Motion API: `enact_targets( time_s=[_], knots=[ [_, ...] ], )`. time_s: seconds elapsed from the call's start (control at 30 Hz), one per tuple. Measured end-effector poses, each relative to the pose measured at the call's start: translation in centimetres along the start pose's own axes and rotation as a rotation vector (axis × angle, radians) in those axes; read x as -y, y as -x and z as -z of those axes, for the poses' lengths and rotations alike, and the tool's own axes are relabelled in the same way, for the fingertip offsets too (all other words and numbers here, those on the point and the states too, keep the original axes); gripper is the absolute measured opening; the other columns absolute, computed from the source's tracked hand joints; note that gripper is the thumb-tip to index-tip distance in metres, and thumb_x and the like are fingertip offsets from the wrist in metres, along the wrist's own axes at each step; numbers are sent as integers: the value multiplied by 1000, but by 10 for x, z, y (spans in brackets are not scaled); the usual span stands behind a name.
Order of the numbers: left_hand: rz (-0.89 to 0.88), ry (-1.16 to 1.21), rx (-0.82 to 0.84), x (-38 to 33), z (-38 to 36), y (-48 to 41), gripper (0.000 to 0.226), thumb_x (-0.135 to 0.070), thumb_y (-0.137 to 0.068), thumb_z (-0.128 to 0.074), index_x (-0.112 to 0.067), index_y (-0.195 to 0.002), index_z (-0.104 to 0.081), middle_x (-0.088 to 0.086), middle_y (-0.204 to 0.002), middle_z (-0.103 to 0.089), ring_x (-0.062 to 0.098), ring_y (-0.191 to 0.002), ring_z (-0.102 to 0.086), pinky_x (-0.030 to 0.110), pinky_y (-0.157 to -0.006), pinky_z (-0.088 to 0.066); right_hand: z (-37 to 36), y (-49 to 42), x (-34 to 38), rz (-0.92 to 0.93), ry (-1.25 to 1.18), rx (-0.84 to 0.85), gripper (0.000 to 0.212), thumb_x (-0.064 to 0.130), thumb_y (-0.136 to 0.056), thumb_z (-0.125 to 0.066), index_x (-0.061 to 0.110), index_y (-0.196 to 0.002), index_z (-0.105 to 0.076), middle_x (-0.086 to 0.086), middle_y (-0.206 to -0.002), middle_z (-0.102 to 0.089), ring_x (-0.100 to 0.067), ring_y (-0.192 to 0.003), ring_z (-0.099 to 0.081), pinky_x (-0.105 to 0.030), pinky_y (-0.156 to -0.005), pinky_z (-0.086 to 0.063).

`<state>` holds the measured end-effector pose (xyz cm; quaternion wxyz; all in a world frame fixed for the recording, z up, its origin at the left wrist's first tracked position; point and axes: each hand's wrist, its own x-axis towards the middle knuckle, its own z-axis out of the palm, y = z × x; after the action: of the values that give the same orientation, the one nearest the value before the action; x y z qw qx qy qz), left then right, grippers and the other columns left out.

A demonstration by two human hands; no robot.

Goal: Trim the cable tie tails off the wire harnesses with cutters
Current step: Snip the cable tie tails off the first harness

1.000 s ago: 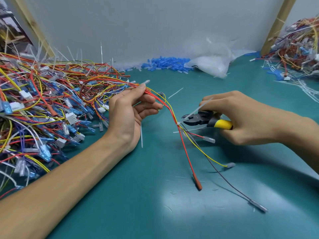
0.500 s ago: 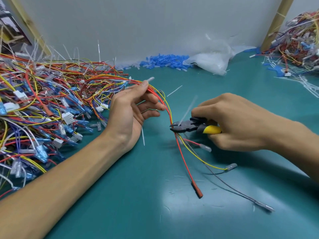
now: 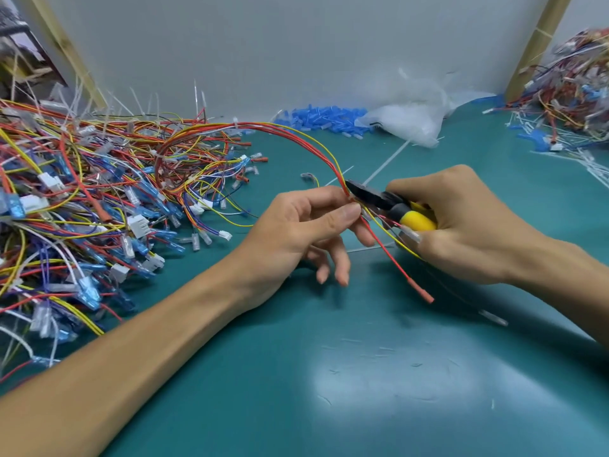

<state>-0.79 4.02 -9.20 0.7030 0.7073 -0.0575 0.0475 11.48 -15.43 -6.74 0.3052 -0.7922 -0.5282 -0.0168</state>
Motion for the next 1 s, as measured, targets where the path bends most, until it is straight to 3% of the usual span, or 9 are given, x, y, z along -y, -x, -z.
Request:
enact_targets(
  time_s=[0.1,0.23,0.3,0.37,0.5,0.67,0.83,1.0],
  knots=[
    [5,94,-6,0,0,1,16,-22,-102,-56,-12,-92,-63,3,-79,-64,16,-40,-50,22,-37,-32,0,0,3,5,-10,-13,10,16,-76,-58,18,-67,-53,-5,-56,-39,-16,-58,-27,-26,-48,-26],
    [1,141,-4,-1,2,3,17,-22,-99,-57,-11,-87,-63,3,-70,-58,15,-41,-40,34,-40,-16,0,0,3,42,36,-5,8,17,-73,-60,15,-80,-61,0,-67,-54,-23,-66,-44,-35,-60,-41],
    [0,147,6,-1,1,3,19,-23,-97,-58,-8,-85,-60,2,-68,-57,16,-43,-38,33,-40,-17,1,-1,3,81,81,-3,11,15,-73,-56,10,-83,-57,-4,-74,-54,-30,-72,-46,-46,-66,-44],
    [-2,143,1,-2,0,3,25,-23,-95,-60,-1,-87,-55,3,-67,-54,16,-46,-34,30,-39,-20,4,-2,0,119,124,6,16,15,-74,-54,9,-89,-58,-3,-82,-54,-31,-77,-47,-48,-68,-45],
    [1,100,-16,0,0,4,33,-17,-99,-55,13,-91,-44,2,-64,-49,17,-50,-24,25,-37,-18,5,-2,0,201,164,4,17,14,-78,-51,23,-92,-48,19,-87,-42,-21,-81,-40,-37,-72,-37],
    [-8,80,18,-2,-2,5,54,-23,-93,-62,25,-109,-43,1,-61,-48,16,-44,-29,19,-36,-26,0,-1,4,232,213,15,11,18,-81,-44,25,-89,-41,9,-85,-38,-19,-83,-37,-32,-73,-32],
    [-12,108,41,0,-1,4,53,-25,-90,-63,23,-100,-43,5,-61,-42,17,-42,-29,25,-37,-25,0,-2,5,251,241,34,18,29,-81,-34,17,-90,-45,3,-85,-43,-23,-82,-38,-39,-71,-37],
    [-23,176,60,-2,0,6,27,-22,-90,-62,2,-86,-50,7,-60,-41,15,-39,-35,27,-37,-26,-2,-2,5,261,225,46,10,26,-79,-35,24,-89,-35,6,-85,-37,-23,-81,-37,-33,-70,-30]
  ],
)
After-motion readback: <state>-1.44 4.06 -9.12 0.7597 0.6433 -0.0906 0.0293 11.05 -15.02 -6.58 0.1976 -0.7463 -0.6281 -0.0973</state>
